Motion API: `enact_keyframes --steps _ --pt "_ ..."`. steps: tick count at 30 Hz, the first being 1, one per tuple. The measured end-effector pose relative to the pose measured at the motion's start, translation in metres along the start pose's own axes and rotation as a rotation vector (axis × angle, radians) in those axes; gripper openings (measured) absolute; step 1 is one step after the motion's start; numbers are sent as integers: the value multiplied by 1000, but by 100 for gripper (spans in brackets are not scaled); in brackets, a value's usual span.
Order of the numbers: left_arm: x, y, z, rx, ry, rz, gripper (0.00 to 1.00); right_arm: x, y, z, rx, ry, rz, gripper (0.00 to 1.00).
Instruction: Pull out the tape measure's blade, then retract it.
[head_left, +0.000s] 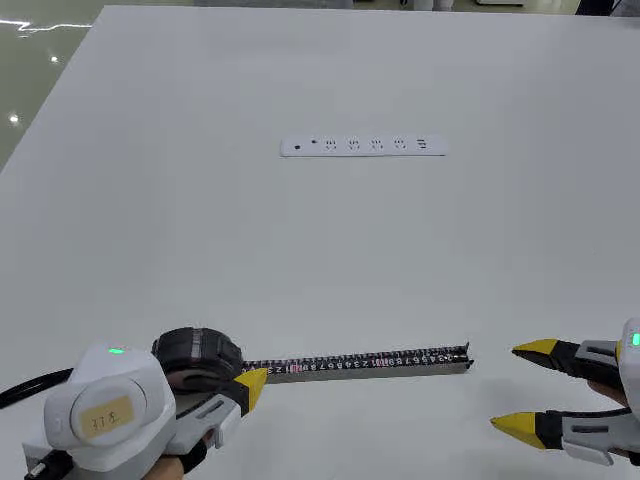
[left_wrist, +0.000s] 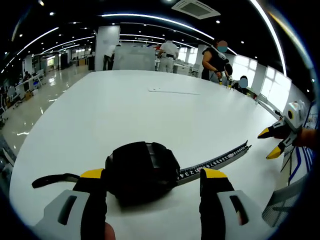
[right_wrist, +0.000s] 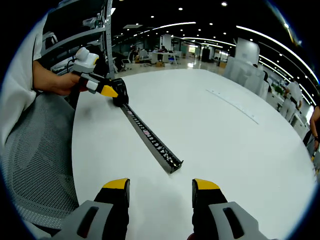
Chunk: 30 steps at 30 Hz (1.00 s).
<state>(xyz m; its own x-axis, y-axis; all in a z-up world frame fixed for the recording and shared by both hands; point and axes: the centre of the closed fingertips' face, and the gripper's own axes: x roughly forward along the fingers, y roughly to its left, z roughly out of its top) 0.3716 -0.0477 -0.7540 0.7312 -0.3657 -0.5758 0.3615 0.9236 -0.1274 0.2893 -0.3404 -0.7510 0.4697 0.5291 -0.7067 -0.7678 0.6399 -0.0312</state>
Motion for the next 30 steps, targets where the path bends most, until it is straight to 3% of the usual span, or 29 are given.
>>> enact_keyframes --steps 20,30 --pt "8 15 1 -63 5 82 60 33 -19 2 -127 76 98 35" --pt "9 16 1 -76 7 83 60 44 -28 1 -183 112 150 31"
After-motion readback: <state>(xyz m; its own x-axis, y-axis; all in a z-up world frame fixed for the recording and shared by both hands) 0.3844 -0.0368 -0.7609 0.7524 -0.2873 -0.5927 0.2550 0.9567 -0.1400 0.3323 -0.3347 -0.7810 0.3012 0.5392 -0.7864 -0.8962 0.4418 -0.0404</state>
